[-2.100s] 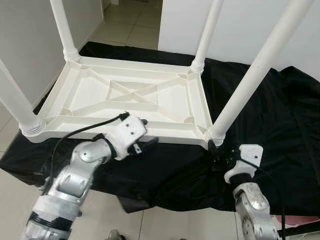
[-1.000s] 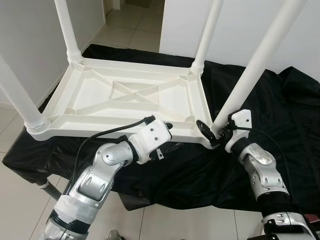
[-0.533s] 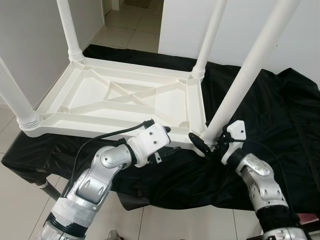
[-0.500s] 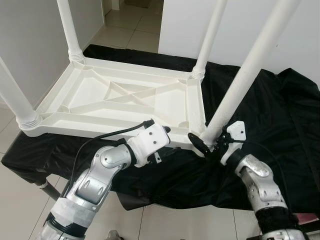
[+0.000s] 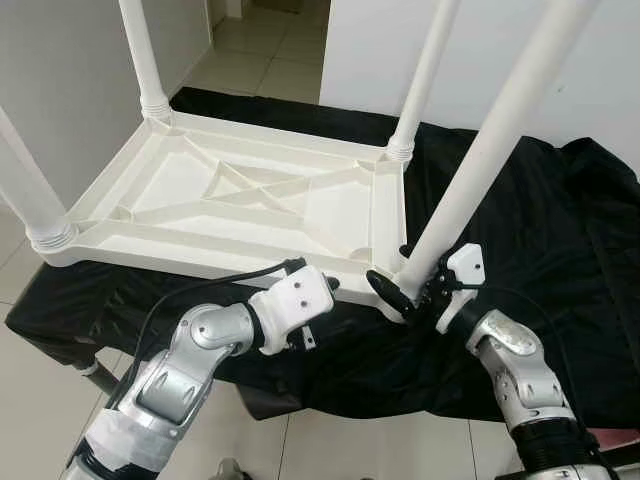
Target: Building children table
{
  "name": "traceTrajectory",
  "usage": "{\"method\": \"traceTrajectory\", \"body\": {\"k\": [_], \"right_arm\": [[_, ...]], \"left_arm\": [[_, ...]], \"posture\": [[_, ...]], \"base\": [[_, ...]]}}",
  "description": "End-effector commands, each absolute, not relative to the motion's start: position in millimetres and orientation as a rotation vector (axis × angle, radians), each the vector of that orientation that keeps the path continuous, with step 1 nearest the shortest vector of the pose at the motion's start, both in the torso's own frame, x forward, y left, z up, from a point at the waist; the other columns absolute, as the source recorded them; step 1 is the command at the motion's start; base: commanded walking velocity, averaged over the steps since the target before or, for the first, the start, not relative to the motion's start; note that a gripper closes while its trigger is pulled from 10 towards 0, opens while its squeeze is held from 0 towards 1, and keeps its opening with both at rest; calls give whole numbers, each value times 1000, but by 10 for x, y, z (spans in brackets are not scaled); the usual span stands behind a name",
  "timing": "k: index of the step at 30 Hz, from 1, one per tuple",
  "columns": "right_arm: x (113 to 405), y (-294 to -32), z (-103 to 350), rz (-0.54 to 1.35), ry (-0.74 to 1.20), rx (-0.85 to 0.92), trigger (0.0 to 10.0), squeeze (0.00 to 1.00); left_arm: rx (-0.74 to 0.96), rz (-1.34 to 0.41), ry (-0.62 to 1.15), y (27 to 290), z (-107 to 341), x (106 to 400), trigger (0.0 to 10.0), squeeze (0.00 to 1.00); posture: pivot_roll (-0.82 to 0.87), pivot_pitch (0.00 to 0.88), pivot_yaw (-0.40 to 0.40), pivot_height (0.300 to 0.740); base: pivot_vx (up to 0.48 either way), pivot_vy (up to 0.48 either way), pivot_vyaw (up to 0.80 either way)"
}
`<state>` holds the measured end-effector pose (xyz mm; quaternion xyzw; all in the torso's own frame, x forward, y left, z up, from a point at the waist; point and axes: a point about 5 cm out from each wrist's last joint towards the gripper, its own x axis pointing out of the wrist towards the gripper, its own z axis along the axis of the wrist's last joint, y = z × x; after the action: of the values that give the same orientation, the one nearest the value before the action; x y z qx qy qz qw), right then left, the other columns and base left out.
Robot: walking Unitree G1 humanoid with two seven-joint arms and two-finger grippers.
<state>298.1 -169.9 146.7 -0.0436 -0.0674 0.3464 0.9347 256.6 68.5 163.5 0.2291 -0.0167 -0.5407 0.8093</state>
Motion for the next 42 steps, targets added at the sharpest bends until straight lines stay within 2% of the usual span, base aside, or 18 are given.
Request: {"method": "traceTrajectory", "body": {"k": [1, 2, 3, 5, 6, 20, 21, 23, 24, 30, 33, 36, 38, 40, 42], "right_arm": [[3023, -1738, 1472, 706, -123, -101, 10000, 0], [3034, -1737, 1473, 706, -122, -104, 10000, 0], [3043, -1735, 1465, 707, -118, -107, 7412, 0], [3048, -1734, 1460, 708, -115, -107, 7412, 0], [3042, -1728, 1446, 713, -108, -103, 0, 0], [2952, -1720, 1354, 707, -66, -89, 0, 0], [2945, -1718, 1356, 687, -70, -86, 9686, 0], [2938, -1716, 1355, 673, -73, -85, 9686, 0], [2930, -1705, 1358, 652, -73, -71, 10000, 0], [2910, -1644, 1319, 458, -38, -96, 10000, 0], [2901, -1629, 1307, 431, -33, -91, 10000, 0], [2844, -1532, 1259, 261, -7, -18, 10000, 0], [2844, -1532, 1259, 261, -7, -18, 10000, 0], [2804, -1473, 1209, 107, 22, 29, 10000, 0], [2804, -1473, 1209, 107, 22, 29, 10000, 0]], "left_arm": [[474, -1193, -31, 638, 1637, 2528, 10000, 0], [472, -1190, -31, 635, 1639, 2532, 10000, 0], [473, -1183, -35, 633, 1642, 2538, 10000, 0], [475, -1178, -39, 633, 1645, 2542, 10000, 0], [478, -1172, -41, 634, 1648, 2541, 10000, 0], [484, -1162, -37, 610, 1637, 2544, 10000, 0], [482, -1163, -38, 599, 1639, 2552, 10000, 0], [481, -1165, -39, 592, 1639, 2554, 10000, 0], [482, -1165, -40, 584, 1638, 2560, 10000, 0], [485, -1164, -36, 582, 1620, 2558, 10000, 0], [485, -1163, -36, 587, 1616, 2559, 10000, 0], [486, -1151, -30, 600, 1600, 2565, 10000, 0], [486, -1151, -30, 600, 1600, 2565, 10000, 0], [487, -1143, -26, 617, 1588, 2561, 10000, 0], [487, -1143, -26, 617, 1588, 2561, 10000, 0]], "posture": [[-8, 75, -53, 740], [-8, 75, -53, 740], [-8, 75, -53, 740], [-8, 75, -53, 740], [8, 73, -63, 740], [-9, 75, -66, 740], [-11, 75, -66, 740], [-14, 75, -66, 740], [-16, 73, -65, 740], [-20, 68, -69, 740], [-18, 65, -71, 740], [-15, 59, -70, 740], [-15, 59, -70, 740], [-9, 56, -71, 740], [-9, 56, -71, 740]], "base": [[0, 0, 0], [0, 0, 0], [0, 0, 0], [0, 0, 0], [0, 0, 0], [0, 0, 0], [0, 0, 0], [0, 0, 0], [0, 0, 0], [0, 0, 0], [0, 0, 0], [0, 0, 0], [0, 0, 0], [0, 0, 0], [0, 0, 0]]}}
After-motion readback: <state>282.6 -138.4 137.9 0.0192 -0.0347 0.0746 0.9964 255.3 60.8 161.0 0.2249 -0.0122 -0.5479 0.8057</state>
